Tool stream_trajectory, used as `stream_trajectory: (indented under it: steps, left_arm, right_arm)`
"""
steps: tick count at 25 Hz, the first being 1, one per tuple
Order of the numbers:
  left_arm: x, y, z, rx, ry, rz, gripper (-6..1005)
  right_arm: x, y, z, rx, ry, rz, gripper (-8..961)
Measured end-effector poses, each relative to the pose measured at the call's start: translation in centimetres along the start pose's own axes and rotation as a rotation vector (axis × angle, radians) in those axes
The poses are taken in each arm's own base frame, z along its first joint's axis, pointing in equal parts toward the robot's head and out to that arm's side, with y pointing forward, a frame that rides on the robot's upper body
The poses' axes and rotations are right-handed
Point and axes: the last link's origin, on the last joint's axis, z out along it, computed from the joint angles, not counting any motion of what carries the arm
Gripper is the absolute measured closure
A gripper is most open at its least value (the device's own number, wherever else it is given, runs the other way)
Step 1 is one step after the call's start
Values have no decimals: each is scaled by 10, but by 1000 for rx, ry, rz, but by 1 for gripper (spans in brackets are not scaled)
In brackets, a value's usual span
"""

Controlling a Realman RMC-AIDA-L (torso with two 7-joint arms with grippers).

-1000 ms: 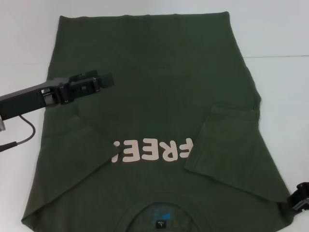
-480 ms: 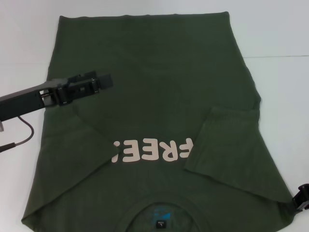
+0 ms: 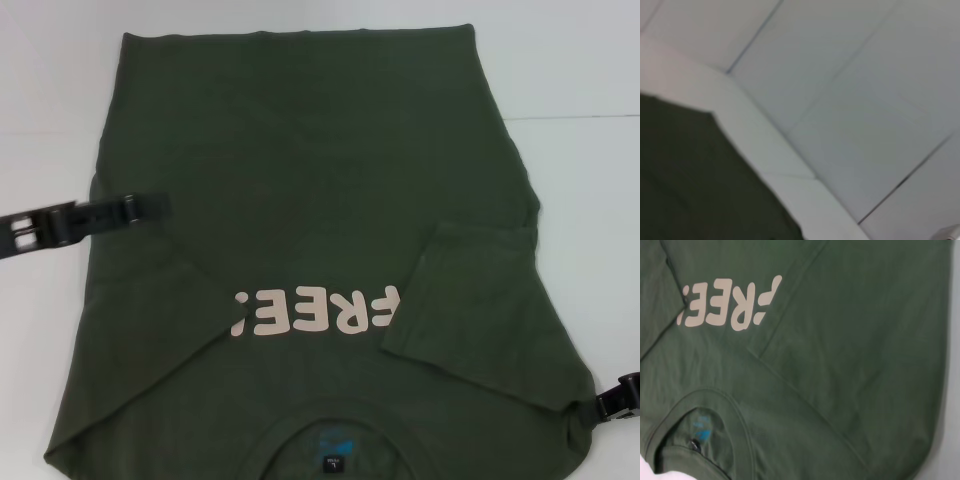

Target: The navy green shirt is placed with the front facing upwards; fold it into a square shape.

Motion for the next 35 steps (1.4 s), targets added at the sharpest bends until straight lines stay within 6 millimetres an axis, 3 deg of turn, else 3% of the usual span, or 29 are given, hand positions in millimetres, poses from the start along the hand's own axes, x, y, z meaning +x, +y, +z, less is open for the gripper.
stream_trajectory:
  steps: [13,28,35]
  left_arm:
    - [-35,-3,-37,234,-344,-413,102]
    - [-60,-18,-62,388,-371,-562,108]
    - [-71,-23,-68,439,-400,-563,176]
  right_arm:
    - [3,0,7,-29,-49,-97,924]
    - [-8,11,12,-56,-61,-179,923]
    - [-12,15,12,-63,-62,-199,924]
